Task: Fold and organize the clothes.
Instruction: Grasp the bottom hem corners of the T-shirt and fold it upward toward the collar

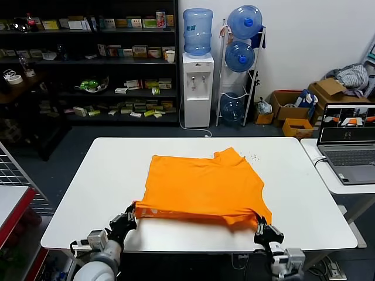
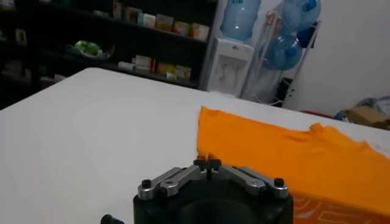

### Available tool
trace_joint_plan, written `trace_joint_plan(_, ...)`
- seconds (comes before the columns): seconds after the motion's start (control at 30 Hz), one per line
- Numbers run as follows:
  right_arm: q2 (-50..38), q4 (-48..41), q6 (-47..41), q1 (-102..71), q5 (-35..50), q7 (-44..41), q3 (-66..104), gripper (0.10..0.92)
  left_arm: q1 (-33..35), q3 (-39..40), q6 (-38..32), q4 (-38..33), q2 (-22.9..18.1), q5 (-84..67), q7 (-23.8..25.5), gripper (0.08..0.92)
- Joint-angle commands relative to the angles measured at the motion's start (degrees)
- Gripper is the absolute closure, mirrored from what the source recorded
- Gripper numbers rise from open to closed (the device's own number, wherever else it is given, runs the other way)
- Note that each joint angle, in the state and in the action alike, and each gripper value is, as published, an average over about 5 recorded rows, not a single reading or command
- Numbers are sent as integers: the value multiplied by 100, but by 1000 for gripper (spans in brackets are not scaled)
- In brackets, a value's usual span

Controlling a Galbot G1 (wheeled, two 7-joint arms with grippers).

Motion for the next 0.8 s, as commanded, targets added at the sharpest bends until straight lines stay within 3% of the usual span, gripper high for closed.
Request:
trace_joint_plan(0.03,-285,-500,-139,990,394,121,-170,899,-889,233,-33,652,-35,-77,6,906)
trace_joint_plan(0.43,-233,-825,-221,1342,412,99,-465,875,-1070,353,-25,1054,-147,24,-23,906)
trace_joint_plan(0.6,-207,-913,-275,1415,405,24,-523,742,-1068,373,-3,1119,-213,57,41,878)
trace_joint_plan(0.8,-219,-933,-262,1424,262,-71,-500,569,-1023,366,0,1107,-222,110,69,716)
